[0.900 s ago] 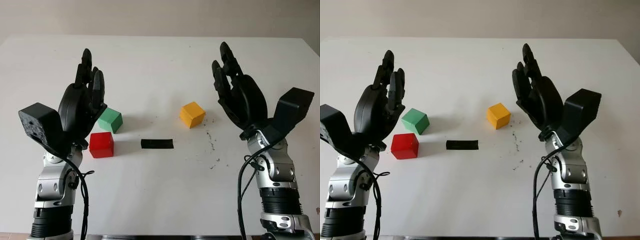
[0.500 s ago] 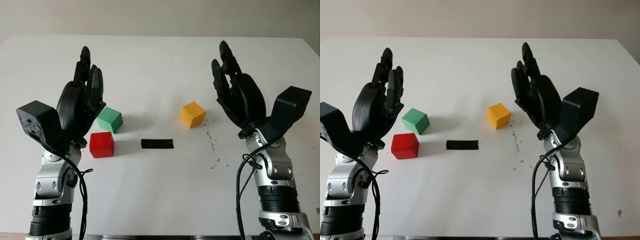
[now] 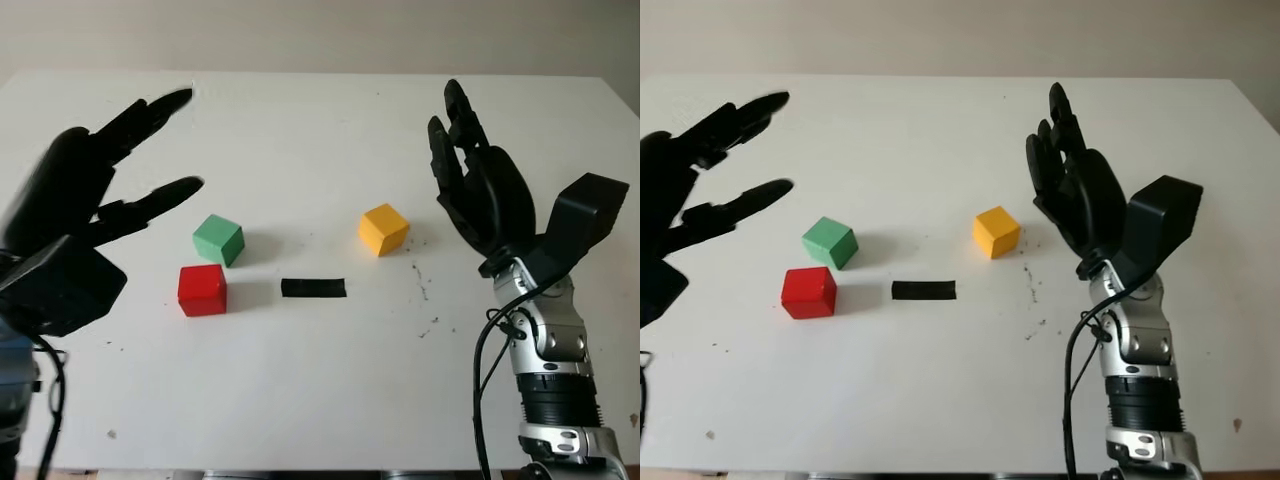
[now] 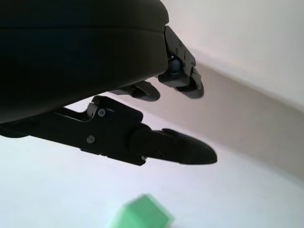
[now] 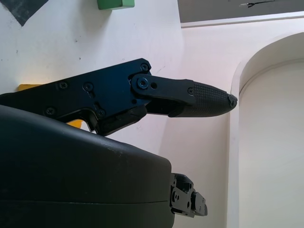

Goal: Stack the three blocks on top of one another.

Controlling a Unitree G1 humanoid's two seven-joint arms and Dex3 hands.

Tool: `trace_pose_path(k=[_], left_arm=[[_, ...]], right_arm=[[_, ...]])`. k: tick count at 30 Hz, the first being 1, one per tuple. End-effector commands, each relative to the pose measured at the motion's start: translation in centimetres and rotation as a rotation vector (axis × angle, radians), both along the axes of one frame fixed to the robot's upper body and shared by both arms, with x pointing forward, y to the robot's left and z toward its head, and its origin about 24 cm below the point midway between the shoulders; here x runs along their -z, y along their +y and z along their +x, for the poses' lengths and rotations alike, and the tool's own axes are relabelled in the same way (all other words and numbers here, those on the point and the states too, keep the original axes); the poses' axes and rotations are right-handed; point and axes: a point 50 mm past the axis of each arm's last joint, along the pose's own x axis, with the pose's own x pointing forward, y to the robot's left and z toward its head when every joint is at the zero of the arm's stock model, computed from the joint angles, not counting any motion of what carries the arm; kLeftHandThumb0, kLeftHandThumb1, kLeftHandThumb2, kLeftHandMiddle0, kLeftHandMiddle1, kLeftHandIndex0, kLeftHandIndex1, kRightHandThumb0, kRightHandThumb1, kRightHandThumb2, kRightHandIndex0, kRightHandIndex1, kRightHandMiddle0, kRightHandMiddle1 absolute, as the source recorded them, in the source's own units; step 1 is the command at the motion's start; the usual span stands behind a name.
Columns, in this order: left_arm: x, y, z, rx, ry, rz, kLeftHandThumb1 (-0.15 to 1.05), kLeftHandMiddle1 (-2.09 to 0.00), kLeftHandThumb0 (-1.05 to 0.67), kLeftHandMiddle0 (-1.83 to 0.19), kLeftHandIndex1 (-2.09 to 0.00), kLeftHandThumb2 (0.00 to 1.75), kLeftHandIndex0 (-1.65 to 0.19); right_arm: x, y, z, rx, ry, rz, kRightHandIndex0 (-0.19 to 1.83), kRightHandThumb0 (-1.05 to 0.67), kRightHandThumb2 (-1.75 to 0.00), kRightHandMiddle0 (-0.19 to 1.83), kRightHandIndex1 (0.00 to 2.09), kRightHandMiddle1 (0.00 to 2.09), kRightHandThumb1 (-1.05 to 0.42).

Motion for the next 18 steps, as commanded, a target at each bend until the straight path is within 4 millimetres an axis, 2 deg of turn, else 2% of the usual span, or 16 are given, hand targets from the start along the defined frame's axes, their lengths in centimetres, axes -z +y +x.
trace_pose_path(k=[1, 5, 7, 10, 18], left_arm=[[-1.5, -0.4, -0.9, -0.02, 0.012, 0.161, 1.05, -0.05, -0.66, -0.46, -0.21, 0.08, -0.49], [-3.0, -0.9, -1.8, -0.062, 0.075, 0.359, 1.01, -0.05, -0.73, -0.42, -0.18, 0.05, -0.59], [-3.5, -1.1, -2.1, -0.083, 0.104, 0.404, 0.96, -0.04, -0.75, -0.38, -0.17, 0.04, -0.64], [-3.9, -1.5, -2.5, -0.12, 0.144, 0.489, 0.94, -0.04, -0.79, -0.35, -0.16, 0.04, -0.68], [-3.7, -2.3, -3.1, -0.139, 0.224, 0.543, 0.92, -0.04, -0.85, -0.3, -0.12, 0.05, -0.7]], right_arm=[[-0.7, -0.3, -0.2, 0.011, -0.032, -0.004, -0.19, -0.69, -0.54, -0.19, 0.0, 0.0, -1.05], [-0.8, -0.4, -0.1, 0.018, -0.032, -0.003, -0.19, -0.68, -0.54, -0.19, 0.0, 0.0, -1.05], [-0.8, -0.4, -0.1, 0.015, -0.033, -0.003, -0.19, -0.68, -0.55, -0.19, 0.0, 0.0, -1.05], [-0.8, -0.4, -0.1, 0.015, -0.031, 0.0, -0.19, -0.68, -0.54, -0.19, 0.0, 0.0, -1.05], [-1.0, -0.4, -0.2, 0.014, -0.032, -0.036, -0.19, -0.67, -0.57, -0.19, 0.0, 0.0, -1.05]])
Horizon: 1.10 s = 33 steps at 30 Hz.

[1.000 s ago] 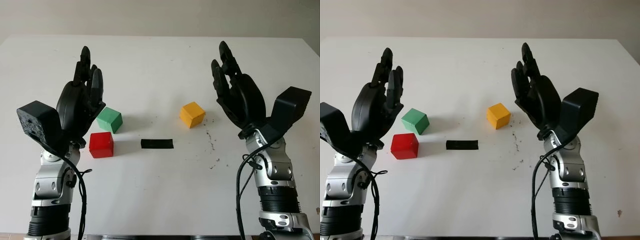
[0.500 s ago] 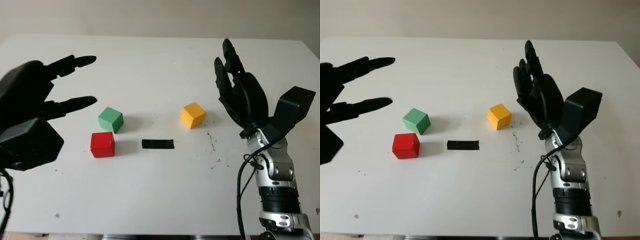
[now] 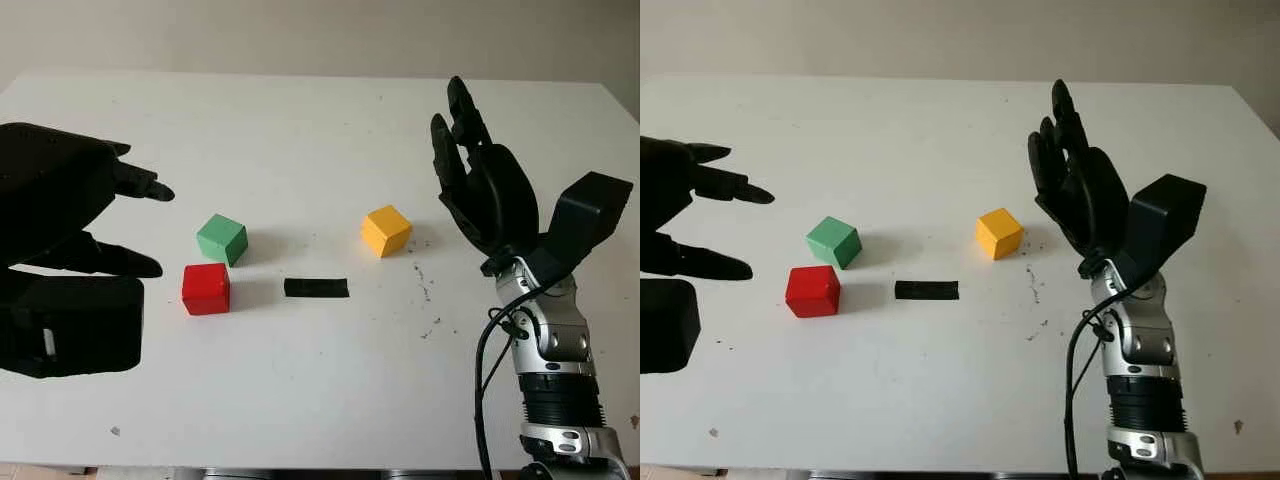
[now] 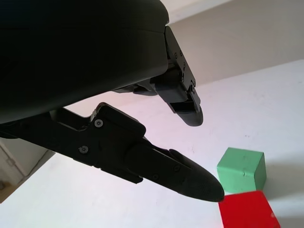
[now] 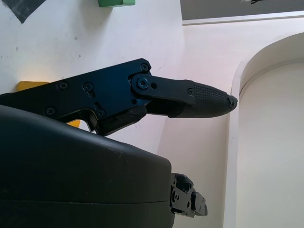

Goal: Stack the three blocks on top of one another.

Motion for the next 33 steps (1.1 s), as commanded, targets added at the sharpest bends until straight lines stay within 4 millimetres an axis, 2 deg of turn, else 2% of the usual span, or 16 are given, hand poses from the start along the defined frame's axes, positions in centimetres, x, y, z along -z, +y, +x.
trace_pose_path(k=[1, 10, 17, 25, 33], left_arm=[[-0.2, -0.5, -0.2, 0.012, -0.002, 0.02, 0.92, -0.04, -0.86, -0.29, -0.12, 0.05, -0.7], [1.4, -0.8, 0.3, 0.052, 0.066, 0.025, 0.94, -0.05, -0.87, -0.29, -0.1, 0.05, -0.69], [2.2, -1.1, 0.6, 0.072, 0.095, -0.01, 0.89, -0.04, -0.84, -0.24, -0.1, 0.04, -0.68], [3.5, -0.5, 0.9, 0.084, 0.129, -0.075, 0.88, -0.04, -0.81, -0.21, -0.1, 0.05, -0.69], [4.7, -0.6, 1.3, 0.082, 0.145, 0.005, 0.93, -0.04, -0.79, -0.16, -0.09, 0.06, -0.65]], right_arm=[[-0.7, -0.2, -0.2, 0.0, -0.025, -0.017, -0.19, -0.67, -0.57, -0.19, 0.0, 0.0, -1.05], [-0.7, -0.2, -0.2, 0.015, -0.02, -0.009, -0.19, -0.68, -0.55, -0.19, 0.0, 0.0, -1.05], [-0.7, -0.2, -0.1, 0.01, -0.02, -0.003, -0.19, -0.68, -0.55, -0.19, 0.0, 0.0, -1.05], [-0.9, -0.2, 0.0, 0.012, -0.024, -0.014, -0.19, -0.68, -0.55, -0.19, 0.0, 0.0, -1.05], [-0.9, -0.2, 0.0, 0.01, -0.023, -0.008, -0.19, -0.66, -0.57, -0.19, 0.0, 0.0, -1.05]])
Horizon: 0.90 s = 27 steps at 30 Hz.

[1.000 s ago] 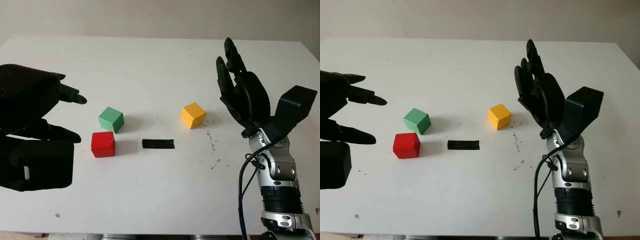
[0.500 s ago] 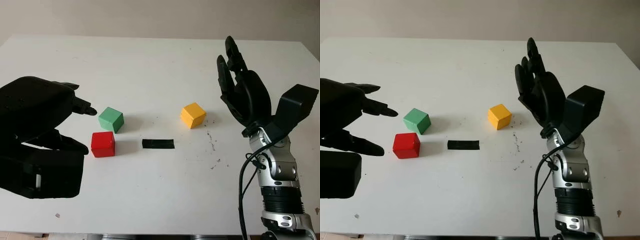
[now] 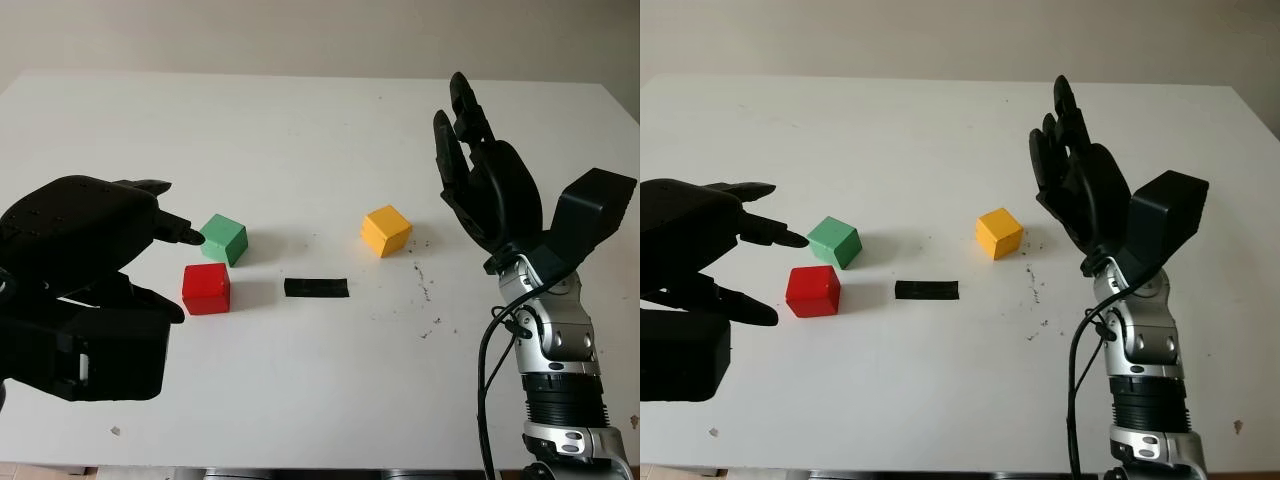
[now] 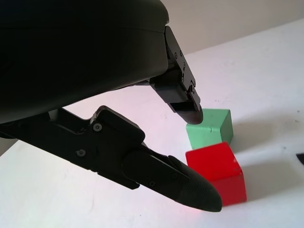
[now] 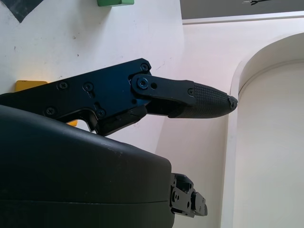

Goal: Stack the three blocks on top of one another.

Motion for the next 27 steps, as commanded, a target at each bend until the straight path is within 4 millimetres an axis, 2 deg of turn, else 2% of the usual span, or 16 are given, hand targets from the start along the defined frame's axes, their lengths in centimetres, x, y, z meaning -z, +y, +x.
trace_pose_path(k=[1, 12, 27], left_arm=[[0.5, 0.0, 0.1, -0.006, 0.026, 0.013, 0.93, -0.03, -0.79, -0.15, -0.08, 0.06, -0.65], [1.3, -0.3, 1.0, -0.033, 0.028, 0.059, 0.91, -0.05, -0.78, -0.12, -0.09, 0.05, -0.65], [2.5, 0.0, 2.4, -0.029, 0.016, 0.009, 0.91, -0.06, -0.78, -0.14, -0.11, 0.06, -0.66]], right_arm=[[-0.7, -0.3, 0.0, 0.009, -0.021, -0.006, -0.19, -0.66, -0.57, -0.19, 0.0, 0.0, -1.05], [-0.6, -0.3, 0.0, 0.01, -0.021, -0.012, -0.19, -0.68, -0.57, -0.19, 0.0, 0.0, -1.05], [-0.5, -0.4, -0.1, 0.004, -0.02, -0.007, -0.19, -0.68, -0.56, -0.19, 0.0, 0.0, -1.05]])
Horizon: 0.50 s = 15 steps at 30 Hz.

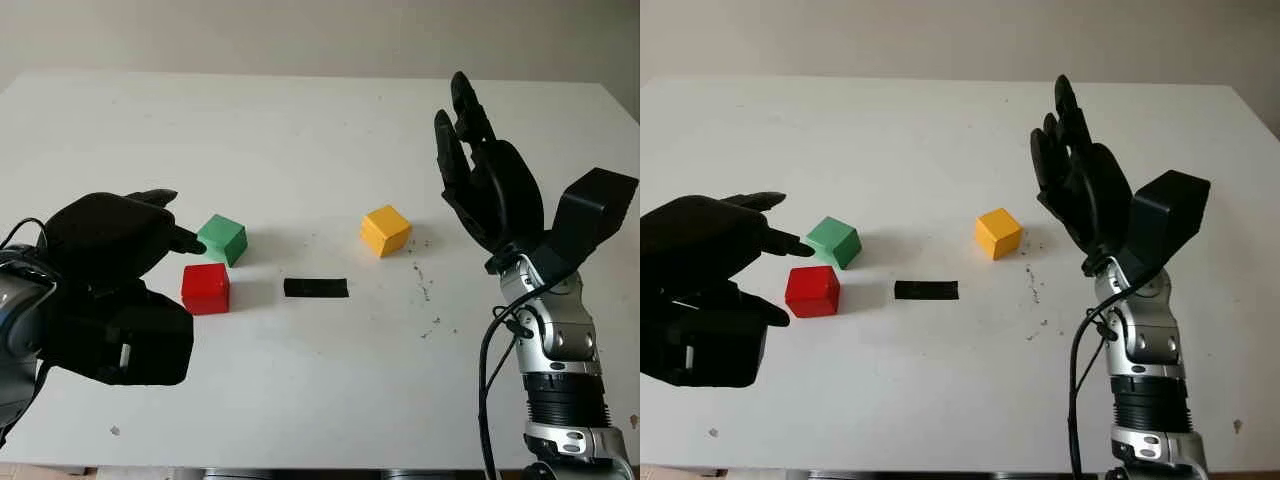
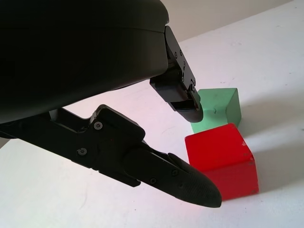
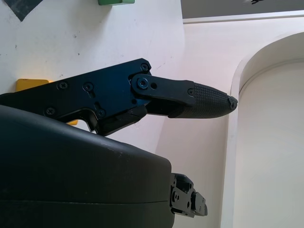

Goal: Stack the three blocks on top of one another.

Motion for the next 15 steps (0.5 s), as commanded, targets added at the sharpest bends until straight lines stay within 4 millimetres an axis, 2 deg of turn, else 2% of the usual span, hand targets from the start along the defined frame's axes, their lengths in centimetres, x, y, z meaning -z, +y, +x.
trace_pose_path(k=[1, 13, 14, 15], left_arm=[[-0.06, -0.12, 0.25, 0.008, -0.01, -0.012, 0.91, -0.06, -0.78, -0.14, -0.11, 0.06, -0.66], [0.42, -0.08, 0.86, 0.002, 0.015, -0.026, 0.93, -0.07, -0.75, -0.17, -0.18, 0.06, -0.71], [0.47, -0.08, 0.89, 0.004, 0.015, -0.026, 0.93, -0.06, -0.75, -0.18, -0.28, 0.05, -0.68], [0.53, -0.08, 0.91, 0.004, 0.017, -0.026, 0.92, -0.06, -0.75, -0.2, -0.59, 0.05, -0.54]], right_arm=[[-0.52, -0.34, -0.13, 0.003, -0.018, -0.004, -0.19, -0.68, -0.56, -0.19, 0.0, 0.0, -1.05], [-0.52, -0.49, -0.16, 0.014, -0.02, -0.003, -0.19, -0.68, -0.56, -0.19, 0.0, 0.0, -1.05], [-0.52, -0.51, -0.16, 0.014, -0.019, -0.004, -0.19, -0.68, -0.56, -0.19, 0.0, 0.0, -1.05], [-0.52, -0.53, -0.16, 0.013, -0.019, -0.006, -0.19, -0.68, -0.56, -0.19, 0.0, 0.0, -1.05]])
